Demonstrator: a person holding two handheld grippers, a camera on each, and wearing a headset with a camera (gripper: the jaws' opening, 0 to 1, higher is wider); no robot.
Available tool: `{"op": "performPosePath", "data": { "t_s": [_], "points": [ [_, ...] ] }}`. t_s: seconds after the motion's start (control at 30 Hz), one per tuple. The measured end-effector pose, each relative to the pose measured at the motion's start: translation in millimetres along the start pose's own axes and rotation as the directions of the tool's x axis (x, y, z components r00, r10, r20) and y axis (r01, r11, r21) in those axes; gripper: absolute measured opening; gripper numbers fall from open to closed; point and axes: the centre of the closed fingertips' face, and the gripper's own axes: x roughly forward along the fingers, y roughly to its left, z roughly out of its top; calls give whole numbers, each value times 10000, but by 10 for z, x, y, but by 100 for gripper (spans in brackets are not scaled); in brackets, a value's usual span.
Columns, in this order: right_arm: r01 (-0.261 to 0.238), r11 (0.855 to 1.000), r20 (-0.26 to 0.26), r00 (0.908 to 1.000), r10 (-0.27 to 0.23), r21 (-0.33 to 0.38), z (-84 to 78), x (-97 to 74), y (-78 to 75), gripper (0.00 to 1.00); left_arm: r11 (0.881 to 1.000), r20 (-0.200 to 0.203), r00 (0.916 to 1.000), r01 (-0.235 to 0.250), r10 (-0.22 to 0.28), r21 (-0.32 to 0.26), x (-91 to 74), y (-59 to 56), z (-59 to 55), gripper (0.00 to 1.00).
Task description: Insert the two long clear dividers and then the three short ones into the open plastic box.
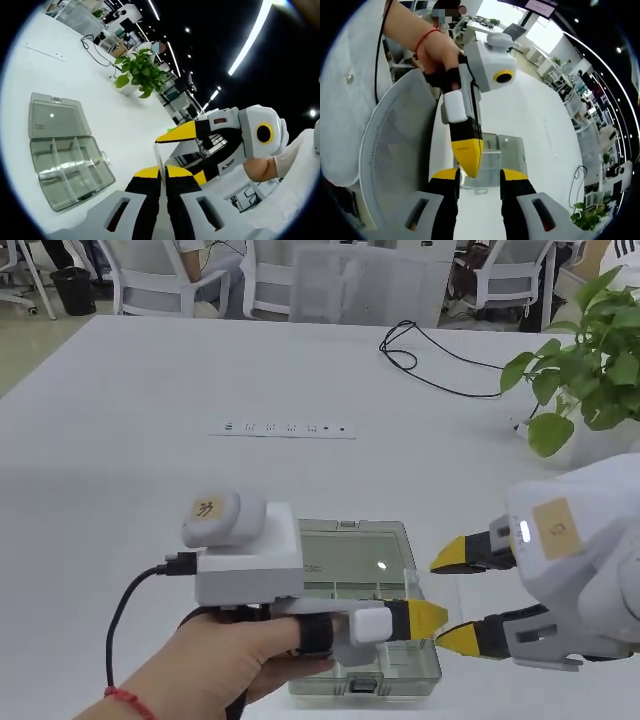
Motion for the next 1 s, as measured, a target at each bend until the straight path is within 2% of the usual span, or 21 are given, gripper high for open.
{"op": "performPosePath", "data": {
  "t_s": [0.27,0.3,0.4,0.43,0.53,0.6,0.63,0.7,0.77,0.8,0.83,0.87,0.9,0.97,1.0],
  "points": [
    [153,9996,32,9999,-152,-225,19,-8,-14,34,9999,191,9998,-65,68,-155,-11,15,25,0],
    [238,9995,61,9997,-237,-222,26,-11,-31,33,9999,176,9998,-70,68,156,-14,19,24,0],
    [205,9997,202,9996,-203,-107,55,-51,-54,33,9998,282,9996,-106,101,159,-23,14,46,0],
    [218,9998,258,9994,-217,-10,64,-66,-66,33,9979,242,9994,-244,230,604,-40,39,48,0],
    [125,9995,621,9980,-142,282,100,-133,-101,33,9967,215,9996,-199,183,781,-63,19,53,0],
    [-77,9975,991,9951,7,702,126,-185,-137,33,9844,-90,9997,-187,206,1751,-86,23,19,0],
    [-413,9944,1273,9914,288,969,149,-214,-133,33,9720,-246,9995,-112,174,2349,-90,11,-6,0],
    [-941,9863,1562,9851,725,1356,123,-245,-163,31,9558,-494,9987,222,-80,2933,-98,-48,-54,0],
    [-1623,9746,1864,9735,1326,1541,139,-288,-131,29,9292,-873,9960,509,-202,3660,-117,-90,-125,0],
    [-2030,9656,2016,9648,1689,1624,156,-325,-106,26,9068,-1057,9939,721,-306,4154,-130,-120,-162,0],
    [-2162,9618,2134,9605,1786,1679,169,-340,-116,24,8966,-1081,9934,809,-372,4353,-129,-131,-167,0],
    [-2381,9538,2273,9542,1945,1831,157,-347,-132,24,8878,-1331,9904,948,-383,4503,-148,-140,-215,0],
    [-2757,9412,2482,9423,2245,1954,160,-356,-126,23,8683,-1388,9891,1118,-500,4833,-154,-165,-228,0],
    [-3407,9201,2622,9216,2862,1933,164,-385,-57,18,8586,-1417,9878,1273,-644,4966,-169,-203,-242,0],
    [-3768,9081,2830,9047,3184,1830,198,-395,-7,17,8556,-1390,9873,1366,-765,4992,-176,-229,-239,0]
  ]
}}
